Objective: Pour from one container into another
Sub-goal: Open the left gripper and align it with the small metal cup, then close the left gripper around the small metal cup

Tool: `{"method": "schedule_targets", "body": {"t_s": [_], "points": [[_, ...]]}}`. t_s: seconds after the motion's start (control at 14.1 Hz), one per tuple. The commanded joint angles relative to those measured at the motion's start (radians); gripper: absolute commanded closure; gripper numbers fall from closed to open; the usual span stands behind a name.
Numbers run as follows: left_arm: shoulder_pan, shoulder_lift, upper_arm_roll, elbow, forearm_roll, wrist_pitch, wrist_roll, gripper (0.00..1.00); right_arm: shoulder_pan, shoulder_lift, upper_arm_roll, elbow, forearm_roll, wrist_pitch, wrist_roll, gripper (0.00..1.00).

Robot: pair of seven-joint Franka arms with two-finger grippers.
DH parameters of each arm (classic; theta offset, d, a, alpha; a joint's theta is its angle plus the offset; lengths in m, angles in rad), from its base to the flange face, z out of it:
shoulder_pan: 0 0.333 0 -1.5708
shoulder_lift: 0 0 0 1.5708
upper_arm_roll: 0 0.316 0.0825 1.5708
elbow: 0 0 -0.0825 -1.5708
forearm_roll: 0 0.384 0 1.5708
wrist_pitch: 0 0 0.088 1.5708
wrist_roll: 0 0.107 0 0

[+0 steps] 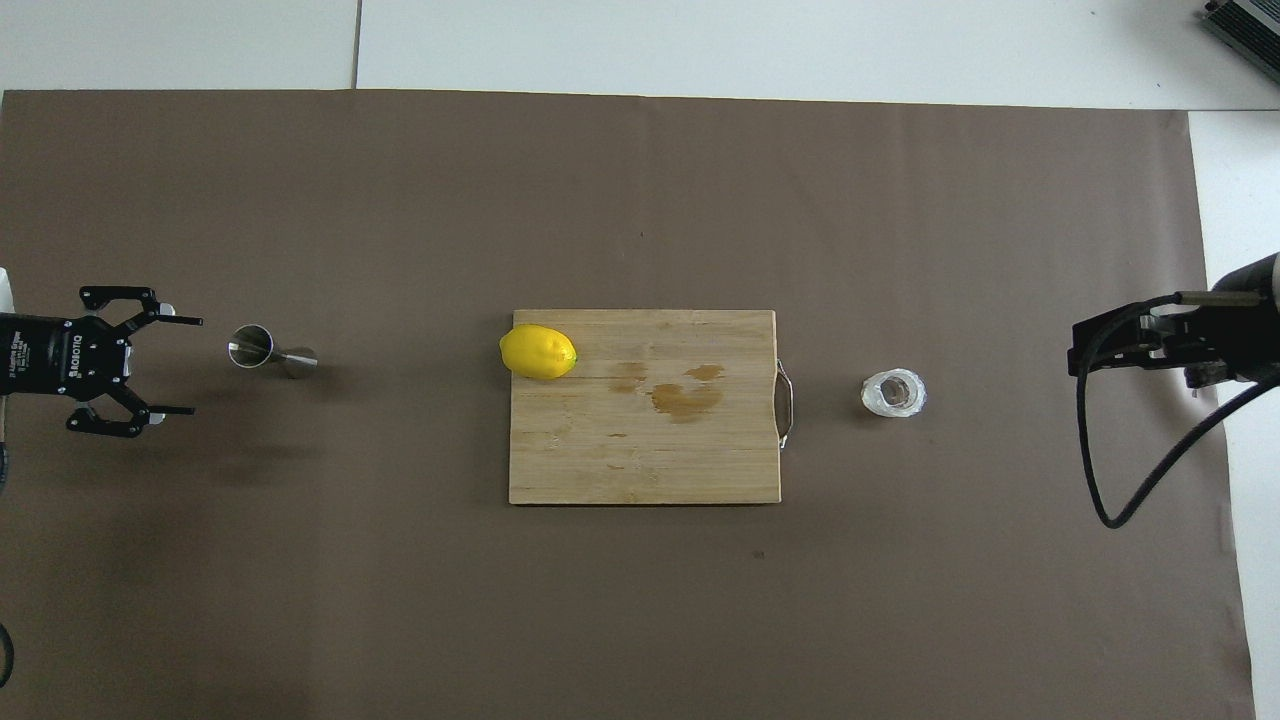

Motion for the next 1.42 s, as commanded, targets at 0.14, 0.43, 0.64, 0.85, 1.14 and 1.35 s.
{"method": "schedule_targets", "body": {"t_s": [0.14, 0.43, 0.64, 0.85, 1.14, 1.35], "points": [[-0.055, 0.048, 0.015, -0.002, -0.047, 0.046, -0.115, 0.0, -0.017, -0.017, 0.006, -0.012, 0.016, -0.005, -0.024, 0.0], [-0.049, 0.054, 0.013, 0.0, -0.071, 0.048, -0.153, 0.0, -0.017, -0.017, 0.007, -0.012, 0.016, -0.005, -0.024, 0.0], [-0.061, 0.073, 0.013, -0.004, -0.082, 0.049, -0.159, 0.0, -0.017, -0.017, 0.007, -0.012, 0.016, -0.005, -0.024, 0.0], [-0.066, 0.073, 0.012, -0.012, -0.102, 0.054, -0.158, 0.0, -0.017, -0.017, 0.006, -0.012, 0.016, -0.005, -0.024, 0.0], [-0.068, 0.071, 0.012, -0.024, -0.119, 0.057, -0.147, 0.0, -0.017, -0.017, 0.006, -0.012, 0.016, -0.005, -0.024, 0.0], [-0.066, 0.07, 0.01, -0.026, -0.122, 0.055, -0.143, 0.07, -0.017, -0.017, 0.006, -0.012, 0.016, -0.005, -0.024, 0.0]]}}
